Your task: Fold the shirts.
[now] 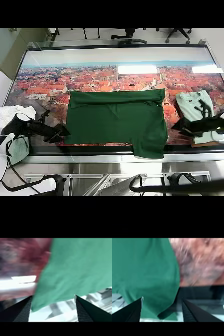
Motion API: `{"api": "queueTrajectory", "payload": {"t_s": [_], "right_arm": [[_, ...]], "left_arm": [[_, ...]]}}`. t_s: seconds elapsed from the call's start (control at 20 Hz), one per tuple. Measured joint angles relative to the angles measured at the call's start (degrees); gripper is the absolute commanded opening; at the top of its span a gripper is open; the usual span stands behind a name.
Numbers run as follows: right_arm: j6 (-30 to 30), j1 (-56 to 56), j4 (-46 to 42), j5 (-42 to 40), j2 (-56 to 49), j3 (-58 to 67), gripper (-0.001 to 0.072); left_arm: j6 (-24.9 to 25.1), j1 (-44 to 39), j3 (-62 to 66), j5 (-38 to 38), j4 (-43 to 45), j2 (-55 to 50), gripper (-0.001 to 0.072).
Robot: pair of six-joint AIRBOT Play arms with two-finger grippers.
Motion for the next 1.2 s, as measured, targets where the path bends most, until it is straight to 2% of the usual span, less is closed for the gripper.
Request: {"api": "queueTrajectory", "payload": {"t_s": [0.05, 0.1, 0.15, 0.45, 0.5, 0.55, 0.7, 0.75, 0.8, 0.85, 0.9, 1.05, 1.2], "right_arm": [[0.0, -0.1, 0.5, -0.4, 0.5, -2.0, 0.0551], [0.0, -0.1, 1.2, -1.0, 0.9, -3.9, 0.0551], [0.0, -0.1, 1.7, -1.0, 1.1, -5.4, 0.0551], [-0.8, -0.2, 3.7, -2.7, 0.2, -11.6, 0.0549], [-0.9, -0.2, 4.2, -3.0, -0.2, -12.4, 0.0535], [-0.9, -0.2, 4.6, -3.3, -0.7, -13.1, 0.0484], [-1.7, -0.2, 6.6, -3.8, -2.4, -15.1, 0.0479], [-2.4, -0.2, 8.0, -4.0, -3.0, -15.5, 0.0373], [-3.4, -0.2, 9.6, -4.3, -3.6, -15.9, 0.0170], [-4.4, -0.2, 11.4, -4.7, -4.2, -16.1, 0.0070], [-5.5, -0.2, 13.4, -4.7, -4.8, -16.2, 0.0024], [-9.0, -0.2, 17.9, -5.0, -5.9, -16.5, 0.0024], [-8.4, -0.2, 15.9, -4.6, -4.8, -16.5, 0.0023]], "left_arm": [[0.4, -0.8, -0.8, 1.3, -1.0, 0.2, 0.0515], [0.9, -1.9, -1.2, 3.5, -1.7, 0.3, 0.0199], [1.2, -2.8, -1.2, 5.5, -1.6, 0.3, 0.0022], [1.9, -7.1, 0.6, 8.4, -2.5, 0.5, 0.0020], [2.0, -7.4, 0.8, 8.3, -2.5, 0.5, 0.0020], [2.0, -7.5, 0.9, 8.3, -2.5, 0.5, 0.0020], [2.0, -7.8, 1.0, 8.0, -2.6, 0.5, 0.0020], [2.0, -7.9, 1.1, 7.8, -2.7, 0.5, 0.0020], [2.0, -7.9, 1.1, 7.8, -2.7, 0.5, 0.0020], [2.0, -7.9, 1.1, 7.8, -2.7, 0.5, 0.0020], [2.1, -7.9, 1.1, 7.6, -2.7, 0.5, 0.0019], [2.1, -7.8, 1.1, 6.8, -2.7, 0.5, 0.0018], [1.0, -6.3, 1.1, 3.5, -0.4, 0.6, 0.0018]]}}
